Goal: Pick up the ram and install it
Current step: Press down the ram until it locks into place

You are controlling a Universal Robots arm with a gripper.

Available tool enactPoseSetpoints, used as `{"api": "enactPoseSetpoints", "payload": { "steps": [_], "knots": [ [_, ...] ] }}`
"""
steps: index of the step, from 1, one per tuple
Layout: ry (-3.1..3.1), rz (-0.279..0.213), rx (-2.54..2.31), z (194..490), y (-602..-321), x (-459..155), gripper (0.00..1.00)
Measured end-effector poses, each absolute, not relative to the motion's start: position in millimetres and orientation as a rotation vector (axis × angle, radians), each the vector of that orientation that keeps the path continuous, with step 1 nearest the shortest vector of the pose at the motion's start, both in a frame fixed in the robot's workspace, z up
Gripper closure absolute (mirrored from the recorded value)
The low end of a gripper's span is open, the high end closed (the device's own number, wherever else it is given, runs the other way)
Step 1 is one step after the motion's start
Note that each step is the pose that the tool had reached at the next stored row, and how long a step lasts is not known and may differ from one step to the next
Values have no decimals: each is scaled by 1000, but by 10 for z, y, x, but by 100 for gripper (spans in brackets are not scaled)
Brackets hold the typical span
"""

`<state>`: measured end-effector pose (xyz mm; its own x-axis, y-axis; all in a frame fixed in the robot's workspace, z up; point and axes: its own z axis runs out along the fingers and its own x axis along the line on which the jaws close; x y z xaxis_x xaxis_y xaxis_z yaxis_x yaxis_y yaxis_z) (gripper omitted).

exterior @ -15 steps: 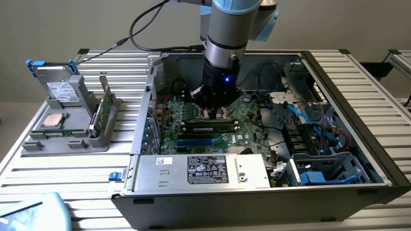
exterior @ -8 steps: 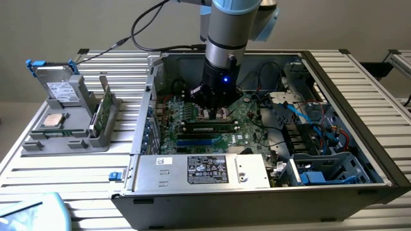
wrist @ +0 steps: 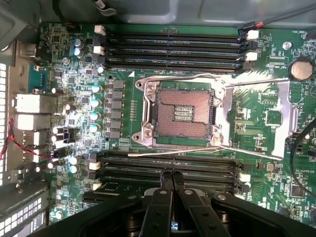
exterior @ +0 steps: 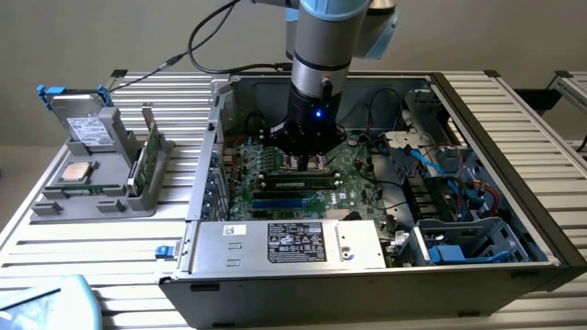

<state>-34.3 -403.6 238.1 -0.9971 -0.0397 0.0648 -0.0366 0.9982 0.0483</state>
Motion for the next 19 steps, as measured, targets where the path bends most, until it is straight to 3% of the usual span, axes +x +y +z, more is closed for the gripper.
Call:
{"api": "enactPoseSetpoints", "payload": {
  "steps": [19],
  "knots": [
    [-3088,-49,18,2420,-4189,-354,90]
  ]
}}
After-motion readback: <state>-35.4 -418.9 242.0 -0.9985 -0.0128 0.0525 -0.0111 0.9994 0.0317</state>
